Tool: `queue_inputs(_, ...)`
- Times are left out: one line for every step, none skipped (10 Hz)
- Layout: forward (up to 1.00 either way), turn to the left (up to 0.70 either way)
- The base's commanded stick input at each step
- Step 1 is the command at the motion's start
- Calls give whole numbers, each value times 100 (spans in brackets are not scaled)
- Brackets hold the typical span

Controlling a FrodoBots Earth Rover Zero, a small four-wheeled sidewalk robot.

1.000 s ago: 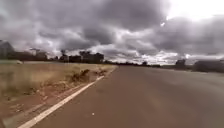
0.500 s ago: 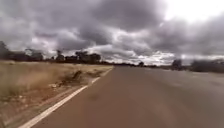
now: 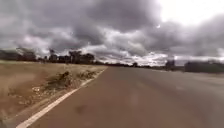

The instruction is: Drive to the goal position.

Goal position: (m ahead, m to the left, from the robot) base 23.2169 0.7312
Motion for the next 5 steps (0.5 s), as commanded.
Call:
queue_inputs(85, 3)
queue_inputs(85, 4)
queue_inputs(85, 4)
queue_inputs(85, 4)
queue_inputs(85, 4)
